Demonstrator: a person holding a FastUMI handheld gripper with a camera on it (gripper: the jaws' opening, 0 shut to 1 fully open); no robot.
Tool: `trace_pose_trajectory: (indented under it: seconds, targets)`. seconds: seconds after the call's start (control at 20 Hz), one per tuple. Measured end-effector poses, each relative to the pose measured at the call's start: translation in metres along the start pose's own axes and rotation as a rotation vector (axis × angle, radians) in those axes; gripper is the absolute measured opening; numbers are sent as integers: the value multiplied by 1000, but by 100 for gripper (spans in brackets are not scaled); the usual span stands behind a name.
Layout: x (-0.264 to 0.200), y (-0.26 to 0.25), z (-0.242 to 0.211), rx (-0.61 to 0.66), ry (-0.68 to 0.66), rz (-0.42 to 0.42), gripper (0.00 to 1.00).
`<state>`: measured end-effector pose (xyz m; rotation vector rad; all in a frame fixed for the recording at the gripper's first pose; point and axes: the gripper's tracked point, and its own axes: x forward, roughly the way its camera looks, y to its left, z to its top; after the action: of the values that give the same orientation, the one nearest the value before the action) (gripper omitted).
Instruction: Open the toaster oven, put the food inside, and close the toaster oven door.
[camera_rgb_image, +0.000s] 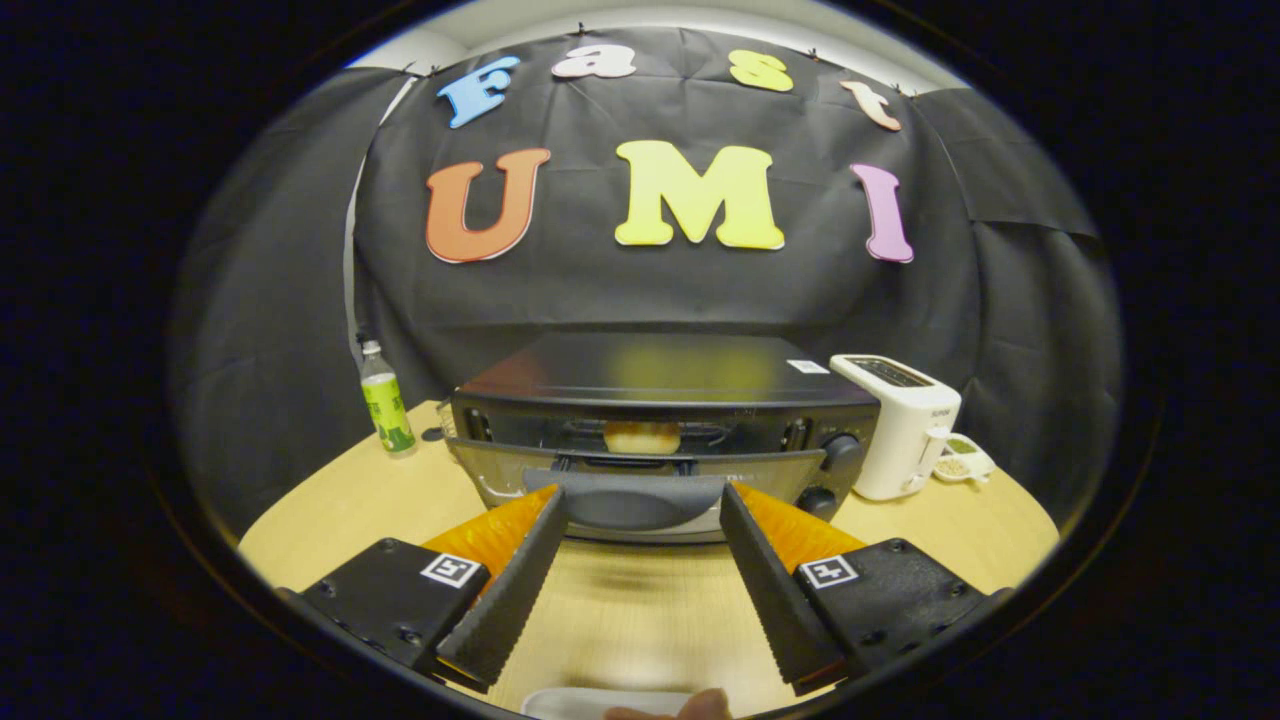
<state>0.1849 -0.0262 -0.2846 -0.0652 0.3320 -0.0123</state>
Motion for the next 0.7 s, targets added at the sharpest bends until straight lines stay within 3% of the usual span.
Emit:
trace_pose_trajectory:
  seconds: [0.3, 0.6, 0.7]
  targets:
    - [-52, -1, 67, 19, -106, 3, 100]
    - [-157, -6, 144, 4, -198, -35, 100]
    - [-198, 4, 175, 8, -271, -7, 100]
